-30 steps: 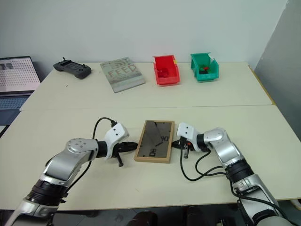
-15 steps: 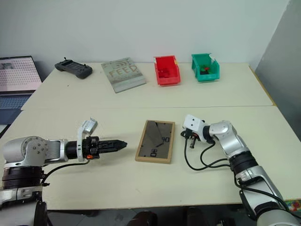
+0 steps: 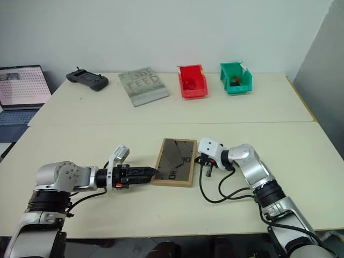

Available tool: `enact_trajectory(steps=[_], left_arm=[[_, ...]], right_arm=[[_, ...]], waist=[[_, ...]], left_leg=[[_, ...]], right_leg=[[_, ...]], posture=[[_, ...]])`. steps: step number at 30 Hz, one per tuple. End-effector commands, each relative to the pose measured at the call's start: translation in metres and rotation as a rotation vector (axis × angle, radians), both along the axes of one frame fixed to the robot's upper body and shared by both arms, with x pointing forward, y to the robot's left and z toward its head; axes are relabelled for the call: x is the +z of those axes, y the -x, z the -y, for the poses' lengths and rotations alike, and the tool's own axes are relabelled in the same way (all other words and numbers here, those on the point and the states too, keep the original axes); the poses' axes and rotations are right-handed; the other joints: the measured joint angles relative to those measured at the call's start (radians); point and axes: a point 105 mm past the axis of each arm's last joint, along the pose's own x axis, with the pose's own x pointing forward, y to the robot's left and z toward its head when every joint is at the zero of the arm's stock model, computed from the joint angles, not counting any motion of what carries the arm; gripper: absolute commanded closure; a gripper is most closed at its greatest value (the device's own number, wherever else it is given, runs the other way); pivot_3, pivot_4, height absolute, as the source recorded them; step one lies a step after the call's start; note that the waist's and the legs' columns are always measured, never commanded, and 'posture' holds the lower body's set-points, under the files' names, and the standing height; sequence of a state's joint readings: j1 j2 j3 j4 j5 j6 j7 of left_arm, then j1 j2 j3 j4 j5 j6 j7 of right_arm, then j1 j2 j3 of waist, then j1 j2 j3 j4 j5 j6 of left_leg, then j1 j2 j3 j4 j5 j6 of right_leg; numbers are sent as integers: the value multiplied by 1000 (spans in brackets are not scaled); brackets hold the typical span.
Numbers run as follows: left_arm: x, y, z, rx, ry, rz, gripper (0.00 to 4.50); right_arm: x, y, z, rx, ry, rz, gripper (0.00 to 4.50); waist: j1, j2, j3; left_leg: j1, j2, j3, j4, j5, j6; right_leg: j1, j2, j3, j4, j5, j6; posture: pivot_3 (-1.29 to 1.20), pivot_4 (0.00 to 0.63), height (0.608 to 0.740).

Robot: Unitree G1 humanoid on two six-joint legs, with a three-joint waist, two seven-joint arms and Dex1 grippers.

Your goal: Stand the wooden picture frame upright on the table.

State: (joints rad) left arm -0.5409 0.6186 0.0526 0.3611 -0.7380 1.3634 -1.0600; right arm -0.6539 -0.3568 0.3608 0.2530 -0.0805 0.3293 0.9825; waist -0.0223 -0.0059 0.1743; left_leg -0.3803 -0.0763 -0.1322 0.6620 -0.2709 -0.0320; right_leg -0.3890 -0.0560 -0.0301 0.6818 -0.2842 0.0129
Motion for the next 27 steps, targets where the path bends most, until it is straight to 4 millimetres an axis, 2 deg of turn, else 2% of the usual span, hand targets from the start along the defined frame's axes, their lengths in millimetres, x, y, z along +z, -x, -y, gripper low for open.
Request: enact_trajectory(steps=[1, 4, 8, 13, 17, 20, 23, 25, 27], left_arm=[[-25, -1, 12, -11, -68, -35, 6], [-21, -4, 16, -13, -42, -7, 6], [-8, -7, 13, 8, 0, 19, 813], [13, -2, 11, -4, 49, 51, 1745], [32, 4, 11, -13, 86, 69, 2681], [46, 5, 11, -8, 109, 100, 3231], [65, 2, 12, 13, 135, 164, 3293], [73, -2, 13, 32, 135, 209, 3293], [86, -10, 16, 69, 146, 271, 3293]], right_arm=[[14, 4, -18, 36, -41, 48, 4500], [14, 1, -13, 14, -35, 53, 4500], [11, -3, 2, -28, -17, 59, 4500], [8, -9, 20, -90, -3, 67, 4500], [18, -24, 40, -170, -6, 111, 4500], [38, -37, 53, -231, -40, 168, 4500], [86, -52, 57, -308, -194, 233, 4500], [116, -52, 49, -309, -336, 221, 4500], [145, -41, 34, -232, -482, 144, 4150]], waist=[[8, 2, -3], [22, 2, -4], [21, 2, -4], [6, 2, -4], [-4, 1, -4], [-7, 1, -3], [-10, 1, -3], [-10, 0, -3], [-10, 0, -3]], left_leg=[[0, 0, 0, 0, 0, 0], [0, -1, 0, 1, 0, 0], [0, -1, 0, 1, 0, 0], [-1, 0, 0, 0, 0, 0], [-2, 0, 0, 0, 0, 0], [-2, 0, 1, -1, 0, 0], [-2, 0, 2, -1, 0, 0], [-3, 0, 2, -1, 0, 0], [-4, 1, 3, -1, 0, 0]], right_leg=[[0, 0, 0, 0, 0, 0], [0, 0, 0, 0, 1, 1], [0, 0, 1, 0, 1, 2], [-1, 0, 2, 0, 1, 1], [-2, 1, 3, 0, 1, 1], [-2, 1, 3, 0, 1, 1], [-3, 1, 4, 0, 1, 1], [-6, 1, 5, 0, 1, 1], [-6, 1, 5, 0, 1, 1]], posture=[[0, 150, 740], [0, 150, 740], [0, 150, 740], [0, 150, 740], [0, 150, 740], [0, 150, 740], [0, 150, 740], [0, 150, 740], [0, 150, 740]])
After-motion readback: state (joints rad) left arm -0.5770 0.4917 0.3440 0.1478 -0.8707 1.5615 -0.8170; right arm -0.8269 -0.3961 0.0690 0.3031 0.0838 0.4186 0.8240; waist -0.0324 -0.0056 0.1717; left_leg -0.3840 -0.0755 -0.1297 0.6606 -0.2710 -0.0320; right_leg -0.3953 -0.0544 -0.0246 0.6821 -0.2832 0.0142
